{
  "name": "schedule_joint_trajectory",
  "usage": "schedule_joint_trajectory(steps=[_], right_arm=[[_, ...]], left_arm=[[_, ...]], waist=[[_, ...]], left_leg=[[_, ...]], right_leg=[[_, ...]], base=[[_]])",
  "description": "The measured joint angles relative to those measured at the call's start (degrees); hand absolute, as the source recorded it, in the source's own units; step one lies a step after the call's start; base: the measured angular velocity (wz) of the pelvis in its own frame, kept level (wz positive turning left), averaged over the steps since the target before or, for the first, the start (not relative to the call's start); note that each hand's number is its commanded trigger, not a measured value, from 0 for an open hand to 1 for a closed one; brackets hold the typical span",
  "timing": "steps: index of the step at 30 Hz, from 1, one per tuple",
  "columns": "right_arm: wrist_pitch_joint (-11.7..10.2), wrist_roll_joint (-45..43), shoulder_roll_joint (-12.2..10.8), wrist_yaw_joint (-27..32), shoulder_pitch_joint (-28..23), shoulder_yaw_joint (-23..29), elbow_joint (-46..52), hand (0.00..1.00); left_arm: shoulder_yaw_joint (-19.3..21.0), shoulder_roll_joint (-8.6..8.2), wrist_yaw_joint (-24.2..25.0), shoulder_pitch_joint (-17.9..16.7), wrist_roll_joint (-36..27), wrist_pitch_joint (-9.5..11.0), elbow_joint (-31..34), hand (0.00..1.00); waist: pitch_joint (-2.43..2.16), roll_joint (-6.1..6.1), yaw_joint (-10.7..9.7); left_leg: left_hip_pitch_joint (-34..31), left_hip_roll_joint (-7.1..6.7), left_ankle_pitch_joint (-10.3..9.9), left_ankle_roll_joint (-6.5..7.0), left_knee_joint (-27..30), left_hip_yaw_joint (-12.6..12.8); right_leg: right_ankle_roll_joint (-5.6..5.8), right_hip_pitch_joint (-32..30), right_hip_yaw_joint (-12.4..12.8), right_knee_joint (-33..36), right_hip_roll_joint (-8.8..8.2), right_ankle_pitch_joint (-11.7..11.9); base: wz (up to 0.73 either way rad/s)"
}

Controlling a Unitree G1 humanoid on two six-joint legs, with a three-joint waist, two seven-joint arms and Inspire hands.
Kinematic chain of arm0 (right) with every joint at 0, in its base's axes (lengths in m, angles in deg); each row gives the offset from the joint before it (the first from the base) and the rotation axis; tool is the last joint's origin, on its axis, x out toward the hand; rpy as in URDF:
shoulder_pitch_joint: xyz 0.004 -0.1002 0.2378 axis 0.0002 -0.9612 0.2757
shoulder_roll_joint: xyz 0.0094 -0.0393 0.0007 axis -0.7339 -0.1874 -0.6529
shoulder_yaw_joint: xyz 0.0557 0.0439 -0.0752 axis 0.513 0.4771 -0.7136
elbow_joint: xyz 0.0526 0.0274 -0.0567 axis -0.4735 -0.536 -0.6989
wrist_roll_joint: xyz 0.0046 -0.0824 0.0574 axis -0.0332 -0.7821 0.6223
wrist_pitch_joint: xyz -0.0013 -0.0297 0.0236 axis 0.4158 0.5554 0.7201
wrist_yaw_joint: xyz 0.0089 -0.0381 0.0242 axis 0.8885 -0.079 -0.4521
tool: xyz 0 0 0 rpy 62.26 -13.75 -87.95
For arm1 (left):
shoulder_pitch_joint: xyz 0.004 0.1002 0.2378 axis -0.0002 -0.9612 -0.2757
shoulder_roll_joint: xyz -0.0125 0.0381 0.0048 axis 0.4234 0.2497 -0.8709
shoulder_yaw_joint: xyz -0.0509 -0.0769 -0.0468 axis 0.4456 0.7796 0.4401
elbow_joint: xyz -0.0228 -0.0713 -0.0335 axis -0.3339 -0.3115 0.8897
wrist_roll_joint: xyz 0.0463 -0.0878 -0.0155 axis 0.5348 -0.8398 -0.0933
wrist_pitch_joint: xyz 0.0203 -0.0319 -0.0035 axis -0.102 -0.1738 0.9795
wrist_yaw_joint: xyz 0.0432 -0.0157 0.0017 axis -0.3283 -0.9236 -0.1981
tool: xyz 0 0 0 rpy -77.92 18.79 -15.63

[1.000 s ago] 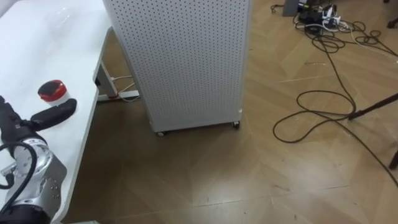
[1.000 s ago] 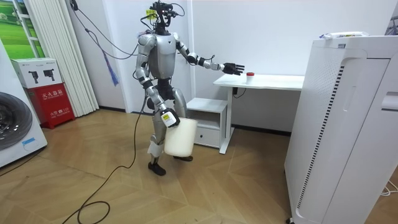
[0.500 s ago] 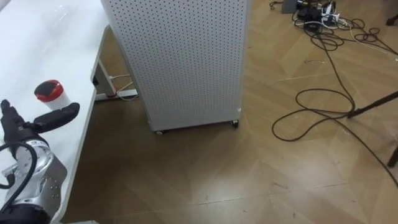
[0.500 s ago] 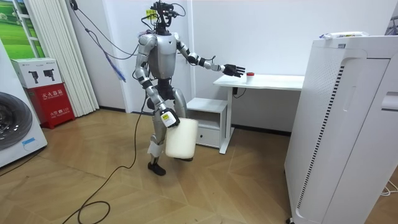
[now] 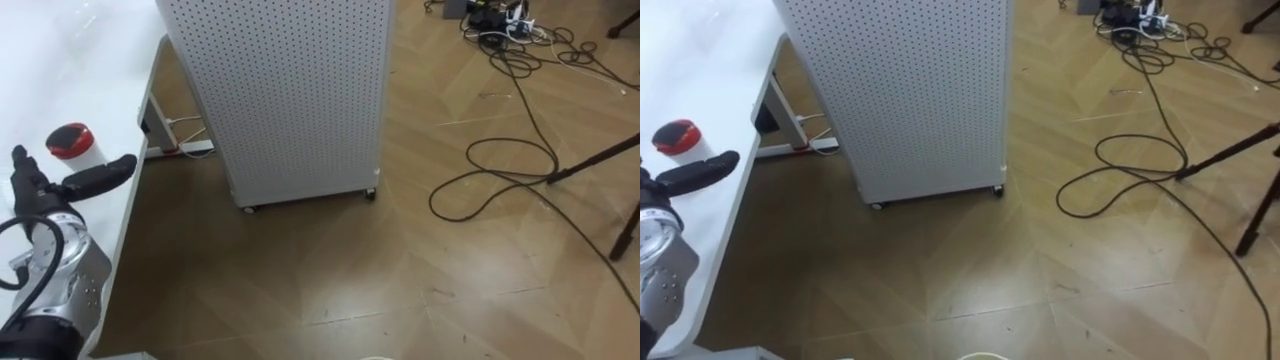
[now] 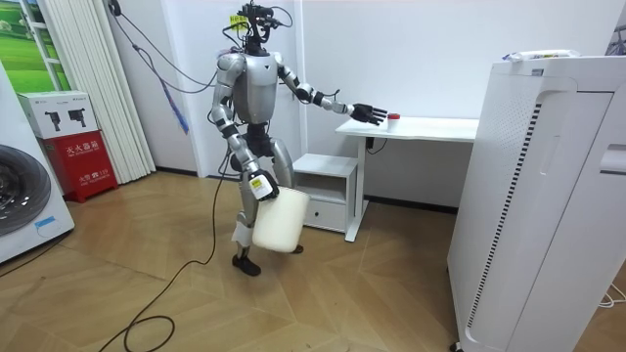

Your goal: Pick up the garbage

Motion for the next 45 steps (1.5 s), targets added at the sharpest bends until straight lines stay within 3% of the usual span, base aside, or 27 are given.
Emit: schedule_joint_trajectory(steps=[12, 15, 17, 18, 19, 20, 21, 22, 23, 24, 26, 28, 29, 30, 32, 33, 34, 35, 37, 38, 39, 40, 41, 42, 43, 45], right_arm=[[0.1, -0.1, -0.1, 0.8, 0.1, -0.1, -0.8, 1.0], [0.3, 0.2, -0.2, 1.0, 0.9, -0.2, -0.8, 1.0], [0.6, 0.5, -0.4, 1.1, 2.3, -0.3, -1.0, 1.0], [0.6, 1.6, -0.4, 1.2, 3.0, -0.6, -1.2, 1.0], [0.6, 3.3, -0.3, 1.8, 3.5, -1.0, -1.2, 1.0], [0.6, 4.2, -0.2, 2.4, 4.0, -1.0, -1.7, 1.0], [0.6, 4.3, -0.2, 2.7, 4.4, -0.9, -2.0, 1.0], [0.4, 4.7, -0.1, 3.0, 4.7, -0.8, -2.3, 1.0], [0.1, 5.3, -0.1, 2.9, 4.8, -0.9, -2.2, 1.0], [-0.7, 6.9, -0.1, 2.8, 5.0, -0.9, -2.2, 1.0], [-1.5, 9.2, -0.2, 2.6, 5.0, -0.8, -2.4, 1.0], [-1.5, 9.9, 0.1, 2.4, 5.0, -0.7, -3.0, 1.0], [-1.5, 10.3, 0.1, 2.5, 5.0, -0.8, -3.3, 1.0], [-1.5, 10.9, 0.4, 2.6, 5.0, -0.8, -4.2, 1.0], [-1.4, 10.7, 0.7, 2.9, 4.9, -0.8, -4.9, 1.0], [-1.4, 10.4, 0.7, 2.9, 4.9, -0.8, -4.9, 1.0], [-1.4, 10.0, 0.7, 2.8, 4.8, -0.9, -4.6, 1.0], [-1.4, 9.8, 0.8, 2.6, 4.7, -1.0, -4.4, 1.0], [-1.4, 9.5, 1.4, 1.6, 4.5, -1.8, -3.7, 1.0], [-1.4, 9.4, 1.7, 1.4, 4.5, -2.3, -3.6, 1.0], [-1.4, 9.3, 2.2, 0.9, 4.4, -3.1, -3.6, 1.0], [-1.4, 9.0, 2.7, 0.2, 4.3, -3.1, -3.6, 1.0], [-1.5, 9.0, 3.0, 0.1, 4.4, -3.0, -3.6, 1.0], [-1.6, 8.9, 3.4, -0.4, 4.6, -2.8, -3.6, 1.0], [-1.8, 9.5, 3.8, -0.7, 4.6, -2.7, -3.7, 1.0], [-1.8, 10.5, 4.1, -0.9, 4.6, -2.8, -3.7, 1.0]], left_arm=[[0.0, 0.1, -0.1, 0.4, 0.0, -0.1, -0.2, 0.0], [0.0, 0.09, -0.4, 1.0, 0.0, -0.1, -0.2, 0.0], [0.0, 0.09, -0.5, 1.5, 0.0, -0.1, -0.4, 0.0], [-0.5, 0.1, -0.4, 2.0, -0.1, -0.1, -2.0, 0.0], [-0.9, 0.1, -0.4, 2.1, -0.9, 0.0, -3.2, 0.0], [-1.4, 0.07, -0.4, 2.1, -1.4, 0.0, -3.8, 0.0], [-1.7, 0.01, -0.4, 2.0, -1.3, 0.0, -3.9, 0.0], [-1.8, 0.07, -0.4, 2.0, -1.3, 0.1, -3.9, 0.0], [-1.7, 0.3, -0.4, 1.9, -1.3, 0.2, -3.9, 0.0], [-1.1, 0.39, -0.5, 1.8, -1.3, 0.2, -4.1, 0.0], [-2.0, 0.35, 0.3, 1.8, -1.2, 0.2, -4.1, 0.0], [-3.4, 0.28, 1.1, 1.7, -1.2, 0.2, -4.1, 0.0], [-3.6, 0.29, 1.2, 1.7, -1.2, 0.2, -4.1, 0.0], [-3.8, 0.23, 1.3, 1.1, -1.2, 0.2, -4.1, 0.0], [-3.4, 0.41, 1.1, 0.2, -1.1, 0.2, -3.9, 0.0], [-3.2, 0.31, 1.0, -0.1, -1.0, 0.2, -3.8, 0.0], [-2.7, 0.31, 1.0, -1.1, -1.0, 0.2, -2.7, 0.0], [-2.6, 0.31, 0.9, -1.3, -1.0, 0.2, -2.3, 0.0], [-2.6, 0.27, 0.8, -2.7, -1.0, 0.0, -1.7, 0.0], [-2.4, 0.26, 0.7, -3.4, -1.0, -0.1, -1.7, 0.04], [-2.4, 0.26, 0.7, -4.7, -1.0, -0.2, -1.6, 0.53], [-2.5, 0.26, 0.8, -6.0, -0.9, -0.2, -1.3, 1.0], [-2.5, 0.24, 0.8, -6.5, -0.8, -0.2, -1.2, 1.0], [-2.7, 0.14, 0.7, -6.9, -0.3, -0.1, -1.2, 1.0], [-2.7, -0.12, 0.6, -7.5, -0.2, -0.1, -0.9, 1.0], [-2.7, -0.65, 0.3, -7.7, 0.1, -0.1, -0.4, 1.0]], waist=[[0.0, -0.27, 0.2], [0.06, -0.23, 0.2], [0.37, -0.06, 0.1], [0.57, -0.21, 0.1], [0.8, -0.45, -0.2], [1.06, -0.25, -1.4], [1.6, 0.5, -1.6], [1.72, 0.7, -1.3], [1.74, 0.73, -1.0], [2.02, 1.39, -1.5], [1.74, 0.94, -3.5], [1.45, 0.75, -4.4], [1.28, 0.69, -4.3], [0.75, 1.46, -4.2], [0.01, 2.41, -3.4], [-0.18, 2.56, -3.0], [-0.49, 2.49, -2.4], [-0.56, 2.4, -2.1], [-0.86, 1.74, -0.8], [-0.88, 1.7, -0.6], [-0.76, 1.43, -0.5], [-0.88, 0.9, -0.4], [-0.88, 0.69, -0.4], [-0.5, -0.02, -0.5], [-0.23, -0.63, 0.1], [-0.32, -1.04, 0.5]], left_leg=[[-0.7, 0.28, -0.1, 0.2, 0.6, 0.8], [-1.5, 0.46, -0.5, 0.52, 1.6, 1.0], [-2.6, 0.85, -2.0, 0.94, 3.7, 1.1], [-2.6, 0.79, -3.7, 1.59, 5.3, 1.1], [-2.3, 0.64, -5.7, 2.03, 8.3, 1.1], [-2.1, 0.63, -7.9, 2.56, 11.6, -0.1], [-1.9, 0.52, -8.8, 3.04, 12.7, -1.7], [-1.5, 0.41, -9.7, 3.48, 13.7, -3.1], [-1.2, 0.36, -9.7, 3.51, 13.8, -3.5], [-0.6, -0.42, -9.8, 3.62, 13.7, -5.7], [1.1, -3.46, -10.0, 3.95, 13.4, -8.5], [2.5, -5.25, -11.2, 4.25, 13.8, -9.5], [3.1, -5.66, -11.8, 4.24, 13.8, -9.6], [4.4, -5.76, -12.9, 3.8, 13.8, -10.1], [7.7, -4.71, -14.9, 2.9, 13.5, -9.9], [8.7, -4.13, -15.5, 2.63, 13.3, -9.4], [10.4, -2.75, -16.2, 1.9, 12.7, -6.7], [11.1, -2.06, -16.4, 1.53, 13.1, -5.3], [11.1, 0.42, -15.5, -0.22, 19.1, -0.4], [10.8, 1.18, -14.9, -1.15, 21.5, 0.4], [9.5, 2.38, -12.8, -3.53, 26.4, 0.9], [8.2, 2.99, -11.4, -3.85, 29.7, 0.9], [7.5, 3.35, -11.5, -3.87, 29.8, 0.9], [5.9, 4.38, -12.1, -3.19, 28.5, 0.9], [4.1, 5.44, -12.2, -3.5, 25.0, 1.0], [2.4, 6.57, -10.0, -4.82, 14.9, 1.0]], right_leg=[[0.06, -1.0, 1.2, 0.6, -0.02, 0.1], [0.5, -3.1, 1.3, 4.2, -0.26, -0.3], [0.74, -6.4, 0.8, 10.4, -0.63, -0.5], [0.72, -9.2, 0.5, 18.1, -1.47, -0.5], [0.59, -12.0, 0.6, 26.6, -2.65, 0.3], [0.16, -14.8, 1.6, 34.5, -2.95, 3.4], [-0.29, -16.7, 2.0, 37.5, -2.76, 4.5], [-0.52, -19.9, 2.9, 38.9, -0.71, 3.3], [-0.57, -21.5, 2.9, 38.2, 0.48, 2.4], [-0.69, -23.1, 2.5, 33.4, 2.47, 2.0], [-0.77, -23.6, 4.0, 20.5, 4.18, 2.9], [-1.37, -22.7, 6.2, 13.7, 4.28, 5.5], [-1.69, -22.3, 6.7, 11.9, 4.15, 5.9], [-2.84, -20.8, 6.7, 11.3, 4.27, 8.0], [-4.62, -17.9, 5.3, 12.1, 4.43, 9.9], [-5.31, -17.4, 4.8, 13.0, 4.54, 9.1], [-6.23, -16.3, 4.1, 14.2, 4.71, 7.0], [-6.43, -15.7, 3.9, 14.6, 4.89, 6.0], [-6.87, -13.1, 3.2, 15.5, 5.48, 3.5], [-7.29, -12.0, 2.6, 15.3, 5.52, 3.0], [-7.87, -9.5, 2.0, 14.7, 5.55, 1.9], [-8.05, -7.6, 2.1, 14.3, 5.47, 0.8], [-8.09, -6.9, 2.1, 14.0, 5.46, 0.3], [-8.14, -5.7, 2.0, 13.7, 5.33, -0.2], [-8.11, -4.6, 1.9, 12.9, 5.27, -0.4], [-8.04, -3.2, 1.2, 11.4, 5.46, -0.4]], base=[[-0.01], [-0.06], [-0.16], [-0.22], [-0.12], [0.04], [-0.07], [-0.22], [-0.2], [0.19], [0.61], [0.63], [0.57], [0.34], [0.32], [0.2], [0.13], [0.2], [0.13], [0.0], [0.14], [0.21], [0.3], [0.22], [0.16], [0.14]])
